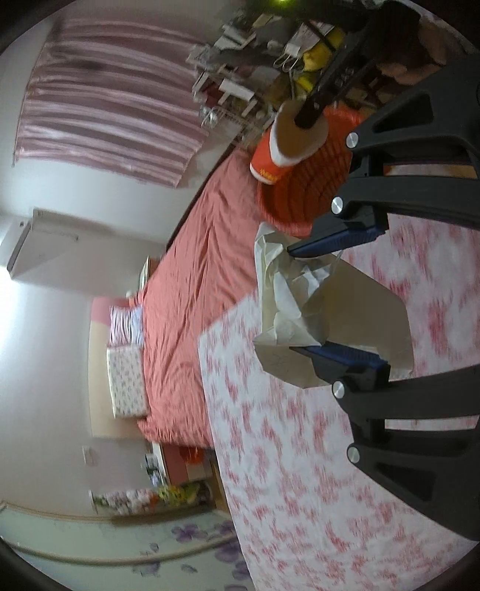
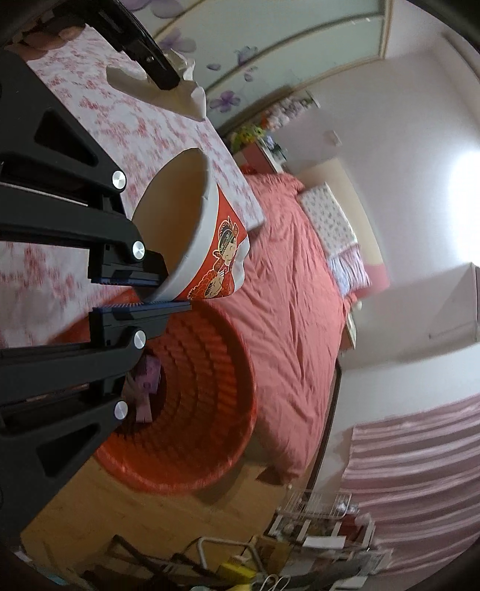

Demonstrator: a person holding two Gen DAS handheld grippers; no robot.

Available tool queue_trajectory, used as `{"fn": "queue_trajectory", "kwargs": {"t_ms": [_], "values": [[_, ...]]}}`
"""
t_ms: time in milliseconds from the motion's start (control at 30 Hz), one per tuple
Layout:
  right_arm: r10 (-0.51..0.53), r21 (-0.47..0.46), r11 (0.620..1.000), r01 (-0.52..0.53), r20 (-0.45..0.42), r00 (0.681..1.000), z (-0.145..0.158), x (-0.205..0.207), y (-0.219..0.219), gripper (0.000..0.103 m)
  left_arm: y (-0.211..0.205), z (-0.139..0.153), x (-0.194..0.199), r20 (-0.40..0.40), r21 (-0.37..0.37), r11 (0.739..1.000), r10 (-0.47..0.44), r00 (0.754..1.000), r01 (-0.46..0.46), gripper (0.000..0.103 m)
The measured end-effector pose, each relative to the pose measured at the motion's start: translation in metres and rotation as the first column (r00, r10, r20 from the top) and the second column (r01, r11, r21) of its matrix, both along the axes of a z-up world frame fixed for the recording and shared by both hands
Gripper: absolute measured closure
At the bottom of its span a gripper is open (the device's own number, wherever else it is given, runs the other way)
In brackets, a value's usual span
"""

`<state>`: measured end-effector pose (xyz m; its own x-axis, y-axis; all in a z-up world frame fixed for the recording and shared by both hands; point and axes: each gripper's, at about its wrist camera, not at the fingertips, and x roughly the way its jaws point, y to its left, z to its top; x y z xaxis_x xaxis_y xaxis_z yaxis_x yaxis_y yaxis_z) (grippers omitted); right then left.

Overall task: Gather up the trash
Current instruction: 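Lift the tissue and paper cup and carry them over the orange basket, then open both tools over the basket to drop the tissue and cup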

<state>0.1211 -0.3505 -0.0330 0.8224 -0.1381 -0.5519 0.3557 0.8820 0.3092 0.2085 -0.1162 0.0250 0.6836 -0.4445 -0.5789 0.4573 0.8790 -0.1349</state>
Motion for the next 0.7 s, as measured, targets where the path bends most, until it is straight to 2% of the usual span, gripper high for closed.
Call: {"fn": "queue_trajectory", "kwargs": {"t_ms": [333,600,700], "values": [[-0.12,0.07,0.99,0.123,-0.041,0.992,-0.015,0.0,-0.064,0.095,-0.107,-0.011,-0.007,-0.02,0.016,0.984,-0.179,0.984,0.179,0.058],[-0.165,0.114,0.978,0.176,-0.102,0.981,-0.029,0.009,-0.096,0.095,-0.155,-0.036,0.006,-0.076,0.03,0.976,-0.213,0.974,0.216,0.057],[-0.163,0.126,0.976,0.178,-0.116,0.98,-0.032,0.011,-0.105,0.086,-0.166,-0.046,0.013,-0.102,0.037,0.976,-0.211,0.972,0.216,0.054]]}}
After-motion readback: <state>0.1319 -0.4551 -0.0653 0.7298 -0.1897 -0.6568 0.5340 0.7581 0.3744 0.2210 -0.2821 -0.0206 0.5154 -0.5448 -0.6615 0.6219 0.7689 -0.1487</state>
